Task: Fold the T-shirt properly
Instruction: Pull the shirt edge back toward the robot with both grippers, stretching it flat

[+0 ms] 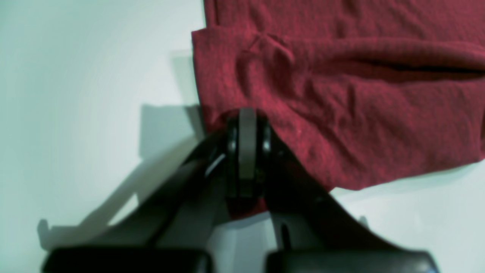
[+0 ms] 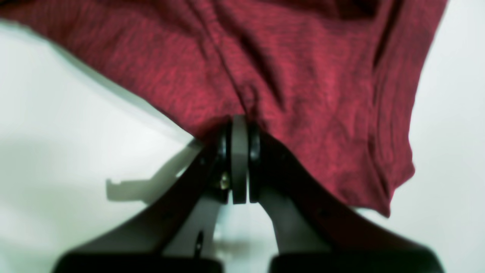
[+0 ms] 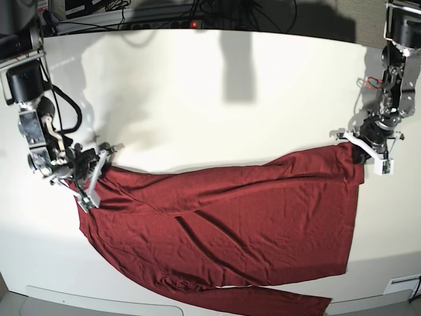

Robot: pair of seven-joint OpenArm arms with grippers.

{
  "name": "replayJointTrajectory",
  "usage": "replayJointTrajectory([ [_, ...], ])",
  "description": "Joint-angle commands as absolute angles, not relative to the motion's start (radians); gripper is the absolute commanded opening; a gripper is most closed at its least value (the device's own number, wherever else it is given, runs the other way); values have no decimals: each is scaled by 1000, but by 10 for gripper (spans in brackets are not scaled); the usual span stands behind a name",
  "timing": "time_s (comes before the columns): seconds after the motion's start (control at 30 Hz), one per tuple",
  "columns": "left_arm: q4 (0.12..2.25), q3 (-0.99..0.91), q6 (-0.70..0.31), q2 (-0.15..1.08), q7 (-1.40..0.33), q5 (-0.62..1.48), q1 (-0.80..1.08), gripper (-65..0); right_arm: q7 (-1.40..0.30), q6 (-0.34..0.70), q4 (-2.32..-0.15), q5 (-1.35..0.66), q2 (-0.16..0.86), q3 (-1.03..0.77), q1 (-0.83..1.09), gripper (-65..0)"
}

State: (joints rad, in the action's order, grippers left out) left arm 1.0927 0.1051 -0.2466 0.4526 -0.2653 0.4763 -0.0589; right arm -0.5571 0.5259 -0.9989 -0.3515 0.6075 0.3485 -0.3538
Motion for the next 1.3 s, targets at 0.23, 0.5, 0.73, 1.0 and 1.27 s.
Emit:
replayJointTrajectory([
  [0.23, 1102, 105, -307, 466, -351, 432, -8, -650, -517, 564, -1006, -487, 772, 342, -282, -650],
  [0.5, 1194, 105, -307, 466, -362, 346, 134, -650, -514, 569, -1014, -503, 797, 342, -175, -650],
  [0.73, 1252, 11, -238, 466, -331, 294, 253, -650, -512, 644, -1114, -503, 798, 339, -48, -650],
  [1.0, 1252, -242, -338, 466, -310, 295, 374, -650, -517, 651, -1296, -506, 801, 262, 154, -650],
  [1.27, 1252, -308, -416, 466, -273, 295, 479, -650, -551, 651, -1495, -505, 796, 122, 414, -650],
])
